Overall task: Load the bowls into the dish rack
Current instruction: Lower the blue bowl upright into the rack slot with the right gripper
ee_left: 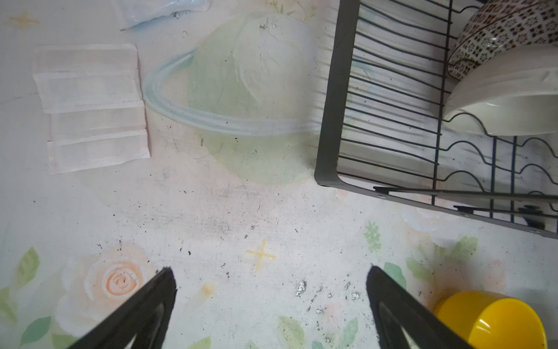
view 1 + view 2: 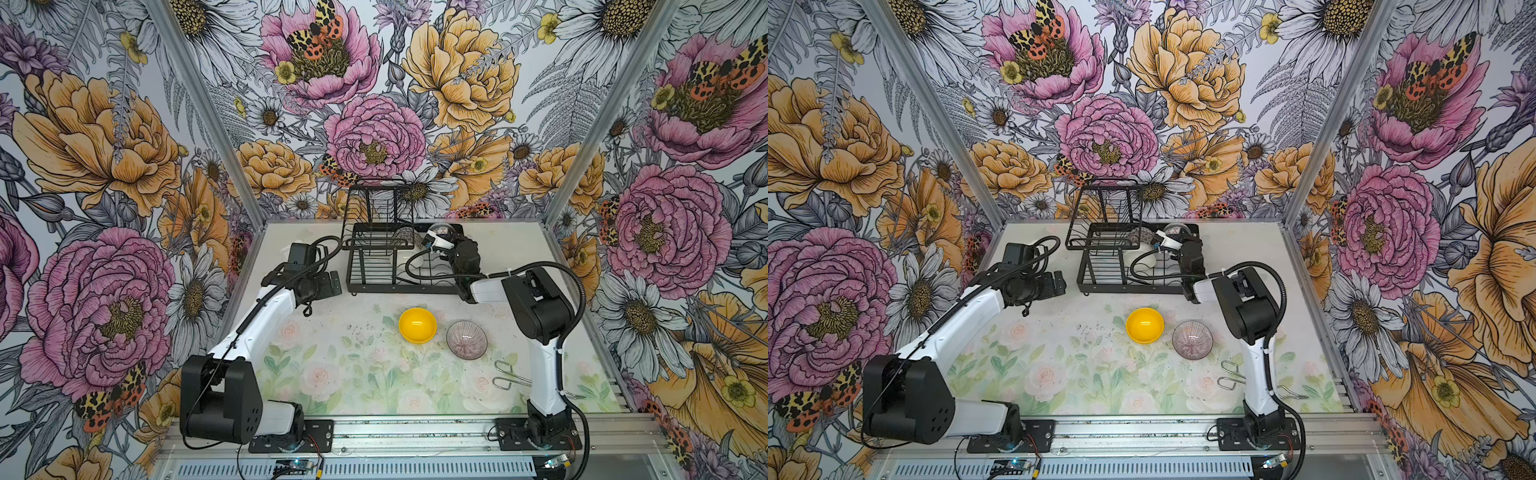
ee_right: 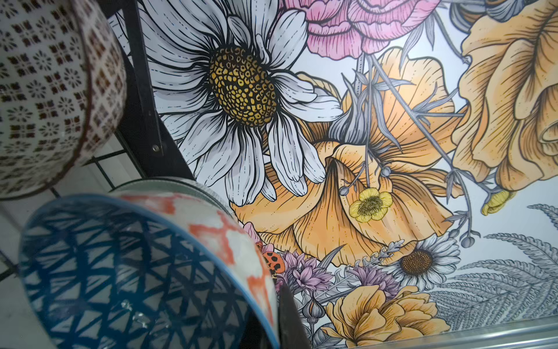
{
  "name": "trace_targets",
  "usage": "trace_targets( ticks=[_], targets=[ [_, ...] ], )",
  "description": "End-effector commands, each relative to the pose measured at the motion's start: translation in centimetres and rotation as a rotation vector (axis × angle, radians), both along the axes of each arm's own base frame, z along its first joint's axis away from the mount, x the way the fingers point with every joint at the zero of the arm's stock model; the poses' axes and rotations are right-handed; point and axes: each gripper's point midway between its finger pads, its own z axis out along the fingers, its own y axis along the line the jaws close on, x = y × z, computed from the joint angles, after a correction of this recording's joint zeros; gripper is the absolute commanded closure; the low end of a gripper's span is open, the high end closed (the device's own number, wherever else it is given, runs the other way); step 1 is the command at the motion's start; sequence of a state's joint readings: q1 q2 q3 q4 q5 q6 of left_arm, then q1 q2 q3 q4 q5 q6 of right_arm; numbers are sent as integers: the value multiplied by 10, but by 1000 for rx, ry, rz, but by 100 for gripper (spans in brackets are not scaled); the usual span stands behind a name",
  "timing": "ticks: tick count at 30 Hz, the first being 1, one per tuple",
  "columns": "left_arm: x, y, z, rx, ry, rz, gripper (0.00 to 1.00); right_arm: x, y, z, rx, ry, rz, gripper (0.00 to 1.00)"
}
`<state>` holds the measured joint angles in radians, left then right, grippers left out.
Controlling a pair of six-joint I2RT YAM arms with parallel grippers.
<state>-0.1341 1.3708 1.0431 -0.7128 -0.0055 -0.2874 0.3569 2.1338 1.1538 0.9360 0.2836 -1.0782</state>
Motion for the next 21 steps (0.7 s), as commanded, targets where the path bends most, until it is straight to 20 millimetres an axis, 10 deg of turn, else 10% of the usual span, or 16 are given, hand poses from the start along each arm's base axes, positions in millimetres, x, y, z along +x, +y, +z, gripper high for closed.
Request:
trace_targets(
  ticks=[1, 21],
  targets=[
    [6, -3, 10, -19, -34, -16, 1, 5, 8, 23, 3, -99, 15, 100],
    [3, -2, 8, -16, -32, -15, 1, 1, 17, 0, -43, -35, 62, 100]
  ],
)
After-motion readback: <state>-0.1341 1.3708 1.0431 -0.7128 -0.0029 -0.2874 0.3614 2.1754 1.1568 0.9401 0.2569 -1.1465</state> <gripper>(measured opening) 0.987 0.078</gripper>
